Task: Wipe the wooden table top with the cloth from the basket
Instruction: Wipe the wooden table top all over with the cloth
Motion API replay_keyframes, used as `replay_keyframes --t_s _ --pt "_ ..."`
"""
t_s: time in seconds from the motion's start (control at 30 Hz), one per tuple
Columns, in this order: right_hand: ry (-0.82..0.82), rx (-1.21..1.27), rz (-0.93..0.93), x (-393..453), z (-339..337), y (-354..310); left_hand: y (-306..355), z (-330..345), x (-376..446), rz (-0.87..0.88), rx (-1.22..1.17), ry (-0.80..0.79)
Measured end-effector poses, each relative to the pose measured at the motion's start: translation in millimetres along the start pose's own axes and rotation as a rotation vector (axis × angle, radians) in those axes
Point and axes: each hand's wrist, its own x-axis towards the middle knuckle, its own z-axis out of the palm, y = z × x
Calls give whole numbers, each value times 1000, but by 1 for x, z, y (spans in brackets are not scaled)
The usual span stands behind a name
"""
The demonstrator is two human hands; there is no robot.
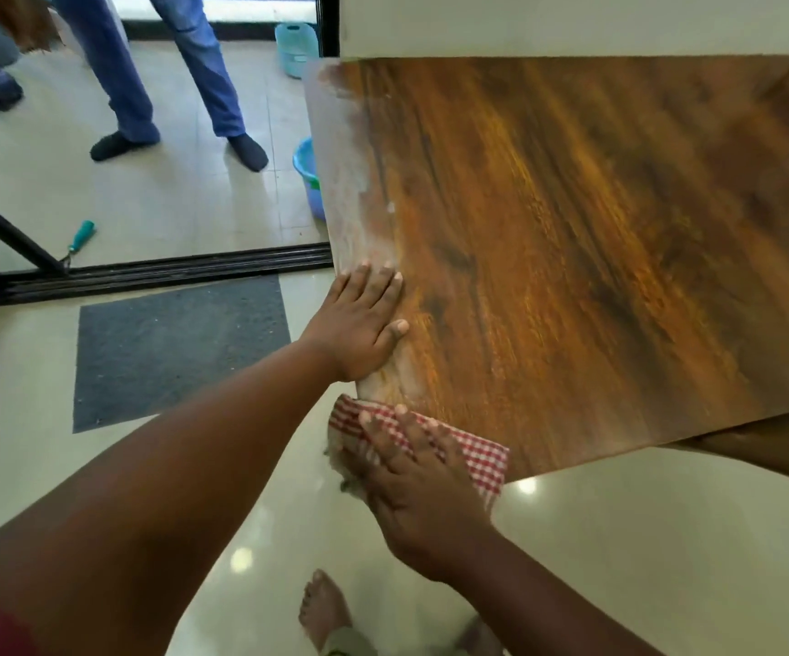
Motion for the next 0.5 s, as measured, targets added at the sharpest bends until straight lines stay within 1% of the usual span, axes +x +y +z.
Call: replay_keyframes --t_s 0.1,0.27,0.37,0.5 --pt "2 19 -19 -16 -3 17 -1 -2 1 7 -6 -32" --pt "-1 -50 128 -45 -10 53 -3 -6 5 4 -14 -120" --pt "-14 -63 165 -37 -10 51 -3 -8 9 -2 -54 -206" --pt "14 -28 183 5 -13 43 -1 -18 21 -85 -157 -357"
